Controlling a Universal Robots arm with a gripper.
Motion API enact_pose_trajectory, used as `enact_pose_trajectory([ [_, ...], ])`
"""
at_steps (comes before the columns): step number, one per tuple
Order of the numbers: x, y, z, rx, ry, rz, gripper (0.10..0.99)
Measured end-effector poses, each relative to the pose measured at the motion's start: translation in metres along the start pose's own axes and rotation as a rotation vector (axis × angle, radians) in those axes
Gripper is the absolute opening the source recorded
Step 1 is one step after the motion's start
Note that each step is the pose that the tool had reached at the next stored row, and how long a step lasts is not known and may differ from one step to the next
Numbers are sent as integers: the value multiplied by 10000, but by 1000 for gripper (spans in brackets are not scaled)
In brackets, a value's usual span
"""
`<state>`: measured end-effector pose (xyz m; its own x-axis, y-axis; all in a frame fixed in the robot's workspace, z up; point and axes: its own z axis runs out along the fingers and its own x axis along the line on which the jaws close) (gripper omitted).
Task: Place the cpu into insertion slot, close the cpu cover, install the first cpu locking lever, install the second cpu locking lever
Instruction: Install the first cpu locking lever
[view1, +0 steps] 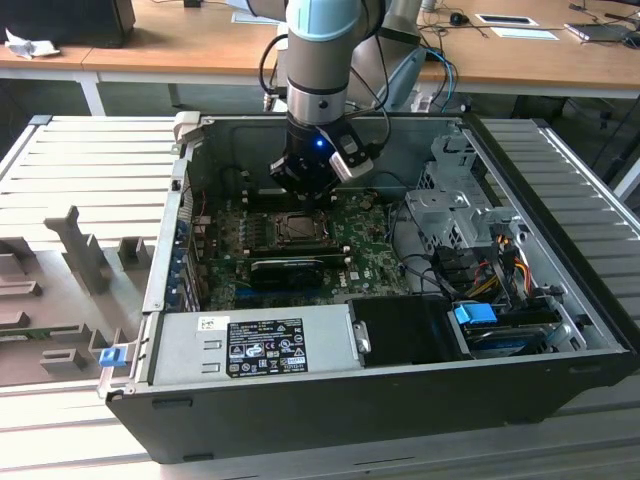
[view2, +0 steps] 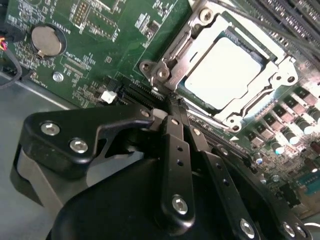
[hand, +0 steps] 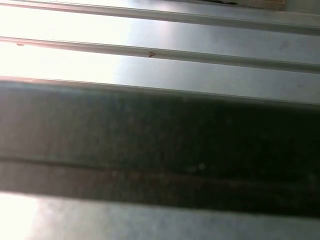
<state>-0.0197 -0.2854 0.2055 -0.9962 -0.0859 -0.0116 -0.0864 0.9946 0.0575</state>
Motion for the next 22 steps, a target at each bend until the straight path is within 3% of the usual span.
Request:
enact_pose_trajectory([
  [7,-2,3,40,146,14,-1,106],
  [11,-2,4,43,89,9,0,106],
  [17,-4,12,-87,79,6,0,106],
  [22,-4,14,-144,79,7,-2,106],
])
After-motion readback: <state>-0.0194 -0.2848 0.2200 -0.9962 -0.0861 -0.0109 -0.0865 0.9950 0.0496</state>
